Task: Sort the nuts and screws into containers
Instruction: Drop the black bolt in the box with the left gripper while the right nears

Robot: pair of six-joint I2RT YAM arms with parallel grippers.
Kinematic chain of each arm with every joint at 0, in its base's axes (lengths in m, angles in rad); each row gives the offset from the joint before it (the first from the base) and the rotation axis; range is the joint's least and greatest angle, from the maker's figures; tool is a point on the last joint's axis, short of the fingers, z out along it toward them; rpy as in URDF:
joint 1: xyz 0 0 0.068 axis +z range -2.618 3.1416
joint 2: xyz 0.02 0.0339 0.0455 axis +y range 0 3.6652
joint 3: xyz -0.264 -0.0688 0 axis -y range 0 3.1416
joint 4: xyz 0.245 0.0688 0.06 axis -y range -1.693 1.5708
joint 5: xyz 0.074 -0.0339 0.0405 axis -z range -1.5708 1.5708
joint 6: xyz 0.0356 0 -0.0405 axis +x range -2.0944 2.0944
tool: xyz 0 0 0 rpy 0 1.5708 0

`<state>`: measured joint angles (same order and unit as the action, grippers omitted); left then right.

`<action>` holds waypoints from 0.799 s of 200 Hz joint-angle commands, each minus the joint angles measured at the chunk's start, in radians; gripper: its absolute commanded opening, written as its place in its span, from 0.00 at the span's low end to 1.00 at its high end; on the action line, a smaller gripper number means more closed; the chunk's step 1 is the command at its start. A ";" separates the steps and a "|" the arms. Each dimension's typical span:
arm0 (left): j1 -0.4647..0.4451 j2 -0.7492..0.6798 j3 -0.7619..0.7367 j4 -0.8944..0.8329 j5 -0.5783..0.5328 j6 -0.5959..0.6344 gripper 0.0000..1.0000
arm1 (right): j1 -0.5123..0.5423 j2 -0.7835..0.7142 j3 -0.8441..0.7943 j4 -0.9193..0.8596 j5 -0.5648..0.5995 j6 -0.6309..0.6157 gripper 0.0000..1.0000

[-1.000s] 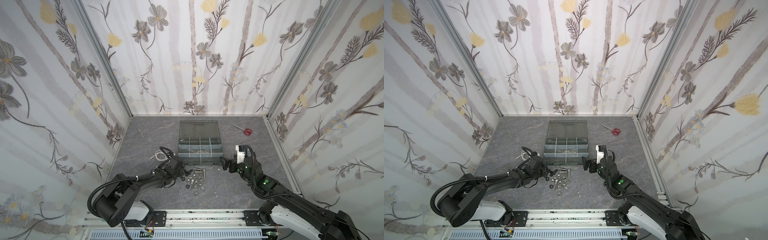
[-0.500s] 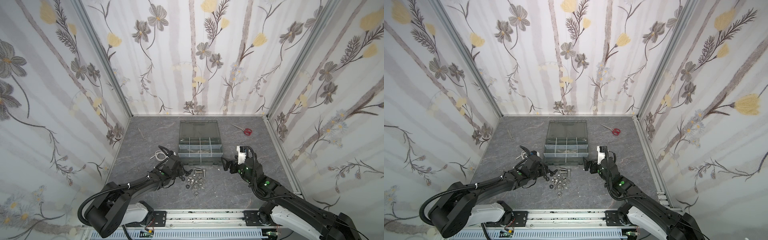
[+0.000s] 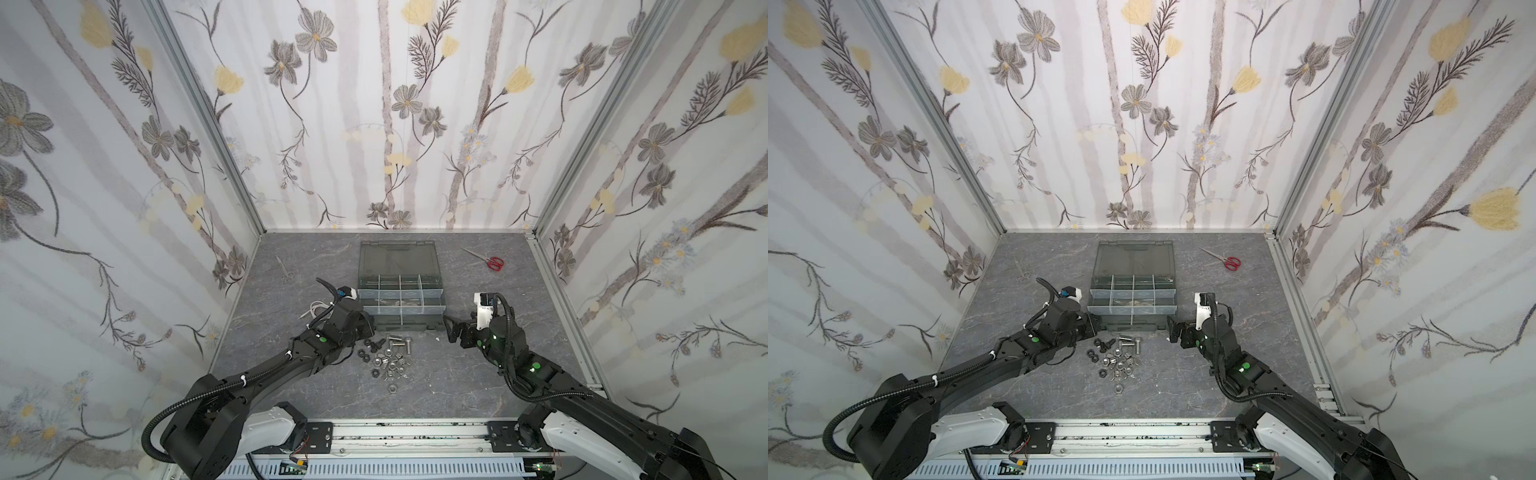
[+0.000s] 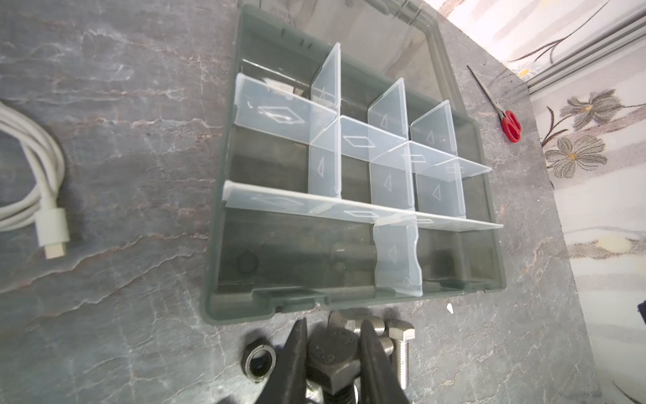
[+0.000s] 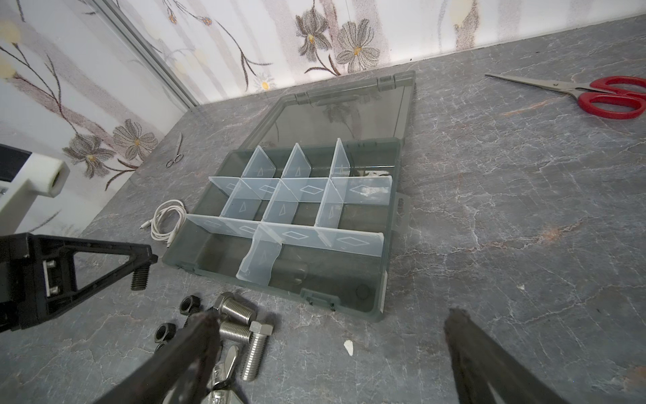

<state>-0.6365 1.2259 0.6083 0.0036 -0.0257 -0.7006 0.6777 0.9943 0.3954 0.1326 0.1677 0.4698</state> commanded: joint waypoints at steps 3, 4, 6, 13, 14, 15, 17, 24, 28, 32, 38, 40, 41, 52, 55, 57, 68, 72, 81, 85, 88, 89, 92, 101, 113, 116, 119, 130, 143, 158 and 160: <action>0.002 0.028 0.054 0.013 -0.013 0.035 0.20 | 0.000 -0.006 0.011 0.013 0.020 0.009 1.00; 0.002 0.040 0.055 0.013 -0.013 0.036 0.20 | 0.000 -0.005 0.011 0.013 0.021 0.010 1.00; 0.003 0.051 0.060 0.014 -0.013 0.037 0.20 | 0.001 -0.007 0.011 0.013 0.020 0.010 1.00; 0.004 0.068 0.073 0.016 -0.013 0.041 0.20 | 0.002 -0.006 0.011 0.014 0.022 0.011 1.00; 0.003 0.071 0.075 0.015 -0.013 0.042 0.20 | 0.001 -0.006 0.012 0.014 0.022 0.011 1.00; 0.003 0.073 0.077 0.015 -0.013 0.042 0.20 | 0.001 -0.006 0.012 0.014 0.023 0.012 1.00; 0.003 0.077 0.082 0.015 -0.013 0.043 0.20 | 0.002 -0.006 0.011 0.013 0.023 0.012 1.00; 0.004 0.091 0.096 0.015 -0.015 0.049 0.20 | 0.001 -0.008 0.011 0.012 0.025 0.013 1.00; 0.004 0.098 0.104 0.015 -0.016 0.052 0.20 | 0.001 -0.007 0.010 0.013 0.027 0.013 1.00; 0.005 0.107 0.110 0.015 -0.016 0.056 0.20 | 0.000 -0.006 0.010 0.012 0.027 0.014 1.00; 0.007 0.118 0.123 0.016 -0.019 0.060 0.20 | 0.001 -0.005 0.012 0.010 0.026 0.016 1.00; 0.007 0.121 0.127 0.015 -0.019 0.061 0.20 | 0.001 -0.006 0.013 0.010 0.025 0.016 1.00; 0.006 0.122 0.128 0.015 -0.019 0.062 0.20 | 0.001 -0.005 0.012 0.009 0.025 0.016 1.00; 0.010 0.138 0.146 0.015 -0.025 0.071 0.20 | 0.000 -0.002 0.015 0.004 0.021 0.018 1.00; 0.012 0.142 0.151 0.016 -0.026 0.076 0.20 | 0.001 -0.002 0.014 0.001 0.020 0.018 1.00; 0.012 0.144 0.153 0.016 -0.026 0.079 0.20 | 0.001 -0.002 0.015 0.001 0.020 0.018 1.00; 0.023 0.154 0.168 0.016 -0.031 0.090 0.20 | 0.001 -0.003 0.017 -0.005 0.021 0.020 1.00; 0.028 0.158 0.172 0.015 -0.030 0.091 0.20 | 0.002 -0.005 0.016 -0.006 0.023 0.019 1.00; 0.041 0.165 0.181 0.016 -0.022 0.095 0.20 | 0.001 -0.009 0.015 -0.007 0.024 0.021 1.00; 0.045 0.167 0.185 0.015 -0.016 0.097 0.20 | 0.001 -0.010 0.014 -0.007 0.025 0.019 1.00; 0.046 0.169 0.188 0.016 -0.013 0.099 0.20 | 0.002 -0.012 0.012 -0.007 0.026 0.020 1.00; 0.047 0.170 0.188 0.015 -0.011 0.100 0.20 | 0.002 -0.012 0.012 -0.007 0.026 0.021 1.00; 0.048 0.171 0.190 0.015 -0.008 0.102 0.20 | 0.001 -0.014 0.011 -0.006 0.026 0.022 1.00; 0.049 0.175 0.191 0.015 -0.004 0.106 0.20 | 0.002 -0.018 0.009 -0.005 0.032 0.023 1.00; 0.049 0.179 0.182 0.015 -0.002 0.103 0.20 | 0.002 -0.020 0.003 -0.002 0.034 0.025 1.00; 0.049 0.180 0.179 0.015 -0.001 0.100 0.20 | 0.002 -0.020 0.003 -0.002 0.036 0.026 1.00; 0.049 0.181 0.175 0.016 0.000 0.098 0.20 | 0.001 -0.020 0.002 -0.001 0.036 0.027 1.00; 0.049 0.184 0.163 0.016 0.006 0.086 0.20 | 0.002 -0.020 0.000 0.002 0.036 0.030 1.00; 0.049 0.185 0.150 0.016 0.004 0.077 0.20 | 0.001 -0.015 -0.001 0.007 0.033 0.032 1.00; 0.049 0.184 0.141 0.018 0.000 0.077 0.20 | 0.001 -0.009 0.002 0.012 0.032 0.031 1.00; 0.049 0.184 0.140 0.018 0.000 0.078 0.20 | 0.001 -0.007 0.003 0.013 0.031 0.032 1.00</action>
<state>-0.5880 1.4101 0.7597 0.0044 -0.0223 -0.6094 0.6785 0.9771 0.3958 0.1291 0.1902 0.4843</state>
